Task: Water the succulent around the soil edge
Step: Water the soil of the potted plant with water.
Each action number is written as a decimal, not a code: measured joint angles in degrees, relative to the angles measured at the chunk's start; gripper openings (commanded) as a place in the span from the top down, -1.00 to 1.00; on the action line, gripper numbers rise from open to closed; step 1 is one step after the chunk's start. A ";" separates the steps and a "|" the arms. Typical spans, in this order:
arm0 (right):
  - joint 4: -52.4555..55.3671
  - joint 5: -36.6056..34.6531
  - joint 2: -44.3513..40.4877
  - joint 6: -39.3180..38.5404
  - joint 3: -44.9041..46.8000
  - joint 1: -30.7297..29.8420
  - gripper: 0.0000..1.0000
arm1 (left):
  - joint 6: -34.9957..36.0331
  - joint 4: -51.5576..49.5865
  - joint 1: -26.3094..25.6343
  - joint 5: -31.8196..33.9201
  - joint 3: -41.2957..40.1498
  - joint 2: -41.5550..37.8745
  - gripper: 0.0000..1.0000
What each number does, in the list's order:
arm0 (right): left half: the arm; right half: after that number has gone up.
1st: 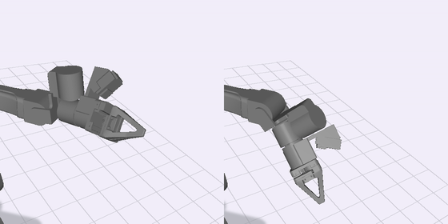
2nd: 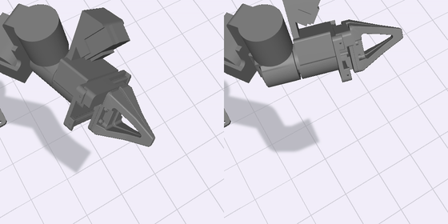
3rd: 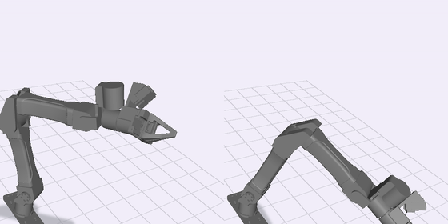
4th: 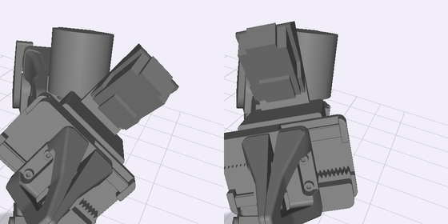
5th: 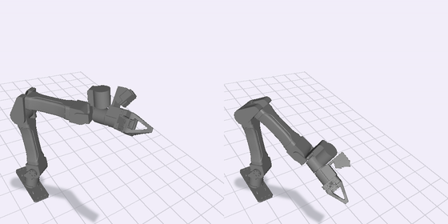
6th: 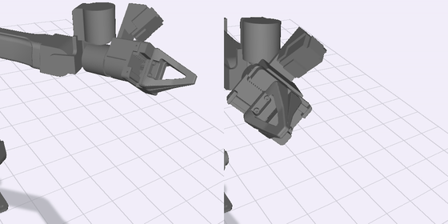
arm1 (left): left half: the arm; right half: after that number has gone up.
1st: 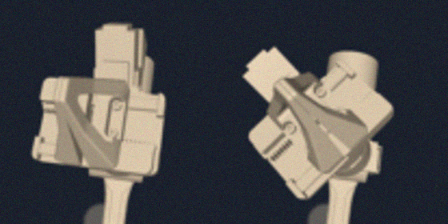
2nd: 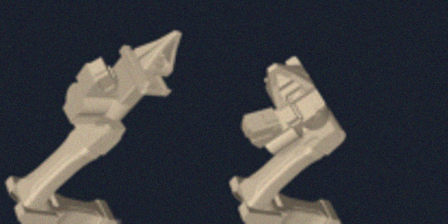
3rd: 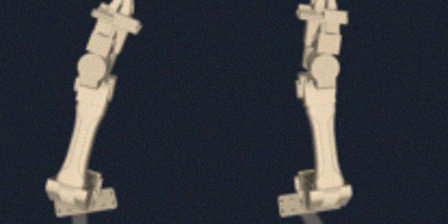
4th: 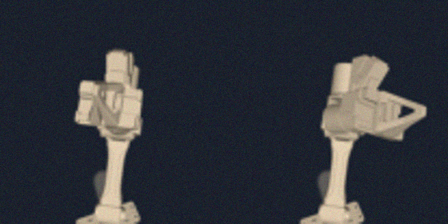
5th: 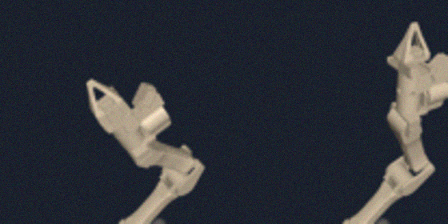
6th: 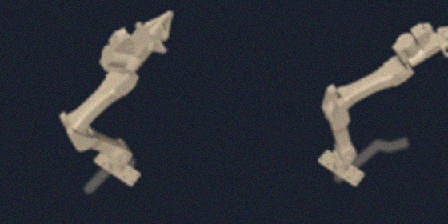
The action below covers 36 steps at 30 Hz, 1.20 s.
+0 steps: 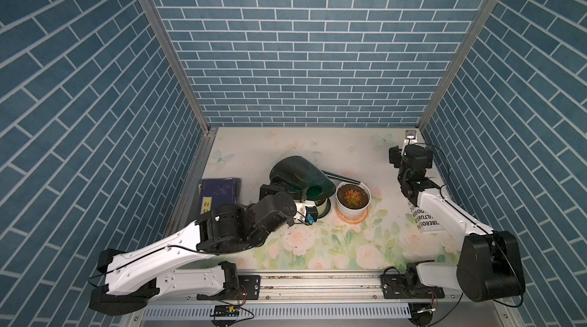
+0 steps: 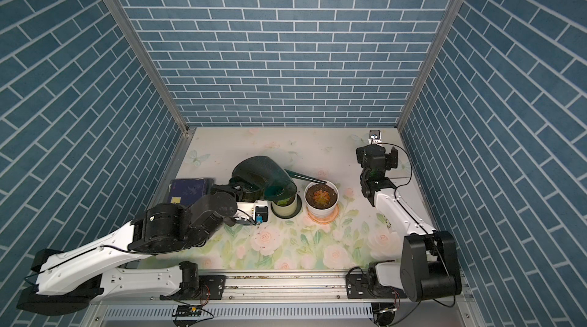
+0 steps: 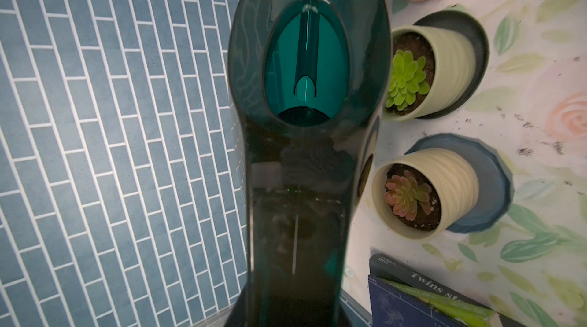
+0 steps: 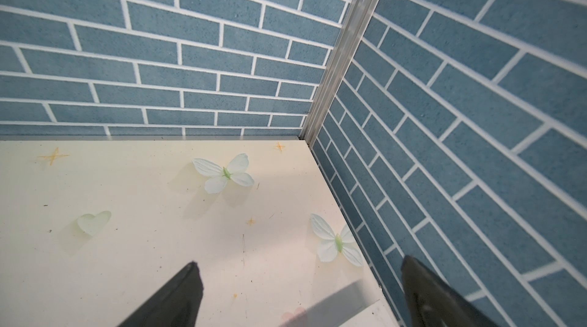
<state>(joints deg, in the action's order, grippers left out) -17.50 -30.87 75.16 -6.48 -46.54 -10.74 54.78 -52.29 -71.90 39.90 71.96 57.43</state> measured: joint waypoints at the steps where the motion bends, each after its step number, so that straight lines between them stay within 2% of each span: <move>1: 0.00 0.00 0.00 0.00 0.00 0.00 -0.99 | -0.13 -0.15 -0.11 -0.70 0.02 0.02 1.00; 7: 0.00 -0.04 0.00 -0.02 0.00 0.00 -0.99 | -2.58 -2.36 -1.07 -3.39 0.55 0.63 1.00; 13: 0.00 -0.72 0.22 -0.35 -0.02 0.00 -0.99 | -7.28 -6.36 -3.08 -3.13 1.09 1.25 1.00; 25: -0.02 -2.05 1.81 -2.58 -0.02 0.00 -0.99 | -15.63 -16.70 -5.35 5.68 3.50 2.45 1.00; 36: -0.02 -2.34 1.86 -2.84 -0.02 0.00 -0.99 | -14.12 -15.91 -5.38 10.69 3.45 2.29 1.00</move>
<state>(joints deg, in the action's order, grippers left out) -17.52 -33.21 77.01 -9.32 -46.57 -10.74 40.66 -68.20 -77.28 50.59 75.42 59.72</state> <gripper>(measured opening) 0.994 0.288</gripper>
